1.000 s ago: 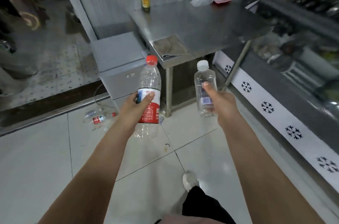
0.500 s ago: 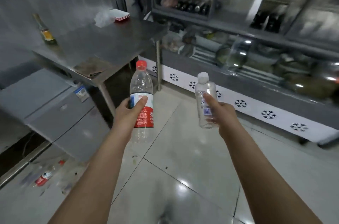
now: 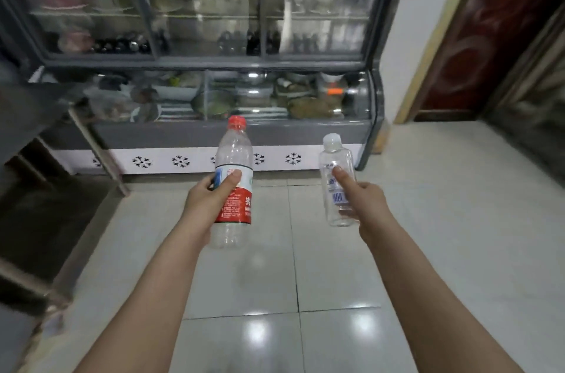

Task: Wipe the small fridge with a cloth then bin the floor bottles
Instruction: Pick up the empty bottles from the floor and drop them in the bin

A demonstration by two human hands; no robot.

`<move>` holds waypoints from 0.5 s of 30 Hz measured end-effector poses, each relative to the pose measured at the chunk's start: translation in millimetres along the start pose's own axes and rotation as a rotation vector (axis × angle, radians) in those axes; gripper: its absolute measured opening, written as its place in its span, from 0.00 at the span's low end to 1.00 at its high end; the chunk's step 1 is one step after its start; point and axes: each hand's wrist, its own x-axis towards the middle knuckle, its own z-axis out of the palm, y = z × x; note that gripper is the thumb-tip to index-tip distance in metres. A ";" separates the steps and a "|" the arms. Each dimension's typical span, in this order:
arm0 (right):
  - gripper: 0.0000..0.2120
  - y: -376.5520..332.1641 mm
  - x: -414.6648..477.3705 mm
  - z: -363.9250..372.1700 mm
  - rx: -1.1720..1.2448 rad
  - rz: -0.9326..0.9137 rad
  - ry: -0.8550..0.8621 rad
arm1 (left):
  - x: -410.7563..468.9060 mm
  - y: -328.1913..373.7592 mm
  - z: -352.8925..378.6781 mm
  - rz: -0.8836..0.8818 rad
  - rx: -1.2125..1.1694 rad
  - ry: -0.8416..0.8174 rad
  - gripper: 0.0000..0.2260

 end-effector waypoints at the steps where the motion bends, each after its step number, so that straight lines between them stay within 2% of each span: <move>1: 0.16 2.7 -3.8 -31.3 0.008 0.003 0.038 | -9.3 -2.4 27.1 -0.012 0.002 -0.055 0.15; 4: 0.21 10.3 -14.3 -118.8 0.032 0.017 0.170 | -38.6 -6.2 107.0 -0.047 0.008 -0.211 0.17; 8: 0.24 20.7 -24.2 -215.5 0.110 0.041 0.309 | -73.3 -6.1 199.1 -0.057 0.028 -0.386 0.15; 12: 0.25 26.4 -25.1 -292.1 0.144 0.061 0.416 | -89.8 -4.9 279.7 -0.043 0.063 -0.504 0.12; 15: 0.25 26.3 -13.9 -341.0 0.151 0.068 0.502 | -92.2 -5.9 340.1 -0.043 0.095 -0.585 0.13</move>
